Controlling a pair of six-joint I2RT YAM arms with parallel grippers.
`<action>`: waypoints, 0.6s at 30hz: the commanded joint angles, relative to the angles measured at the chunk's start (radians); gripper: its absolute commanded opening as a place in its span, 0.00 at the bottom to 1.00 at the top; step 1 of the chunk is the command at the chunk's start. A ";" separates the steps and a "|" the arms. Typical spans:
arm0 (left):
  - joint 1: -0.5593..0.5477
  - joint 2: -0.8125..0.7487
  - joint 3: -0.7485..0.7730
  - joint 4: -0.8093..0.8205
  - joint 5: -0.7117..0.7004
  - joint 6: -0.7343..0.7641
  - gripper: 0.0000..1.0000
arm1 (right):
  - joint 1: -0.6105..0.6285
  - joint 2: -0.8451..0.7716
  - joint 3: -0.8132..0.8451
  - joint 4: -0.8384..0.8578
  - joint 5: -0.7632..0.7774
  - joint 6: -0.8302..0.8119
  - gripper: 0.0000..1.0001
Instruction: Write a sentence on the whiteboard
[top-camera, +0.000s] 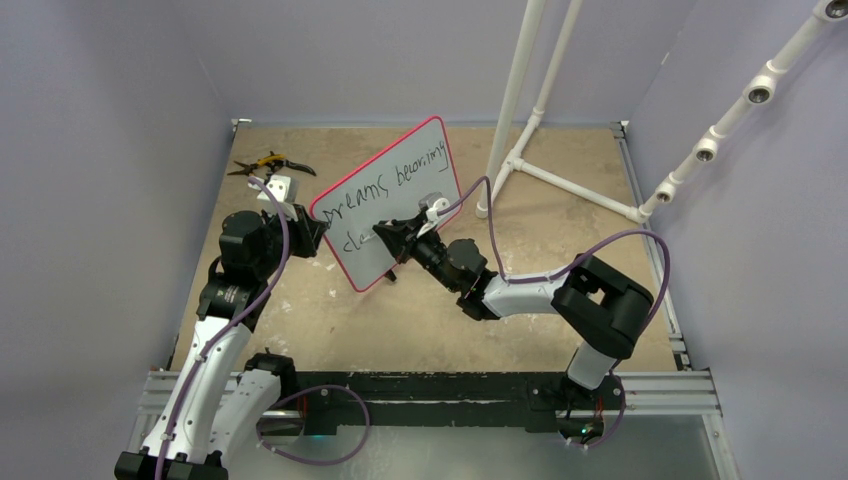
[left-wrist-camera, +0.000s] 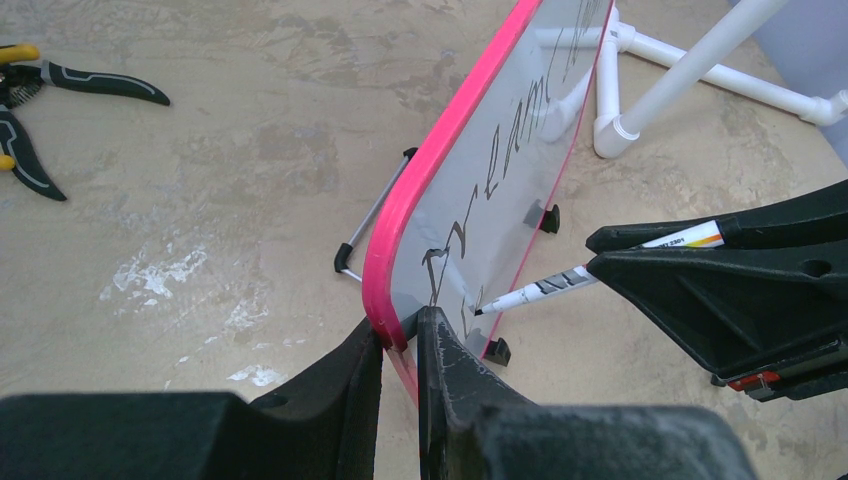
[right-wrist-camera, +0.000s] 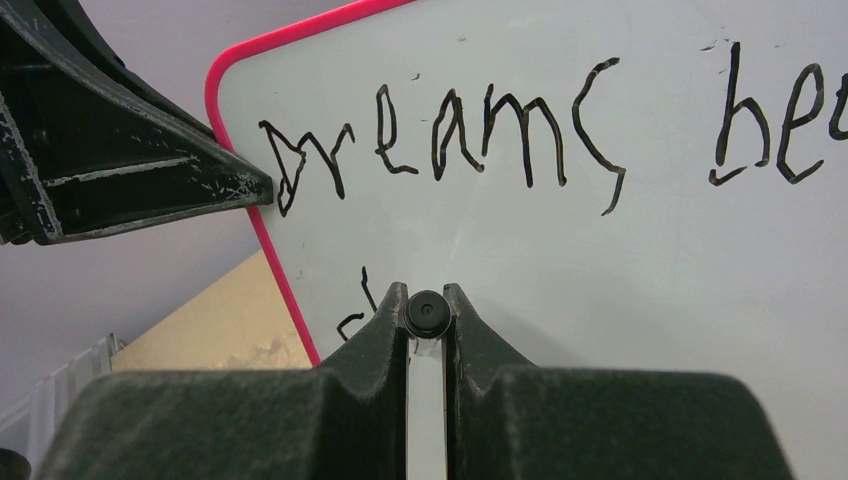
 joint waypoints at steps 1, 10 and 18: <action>-0.001 0.003 -0.005 0.028 0.024 0.019 0.14 | -0.002 0.012 0.020 -0.021 0.051 -0.014 0.00; -0.001 0.000 -0.005 0.028 0.023 0.019 0.14 | -0.002 0.006 0.027 -0.037 0.081 -0.022 0.00; -0.001 0.000 -0.006 0.028 0.023 0.019 0.14 | -0.003 -0.014 0.022 -0.032 0.114 -0.022 0.00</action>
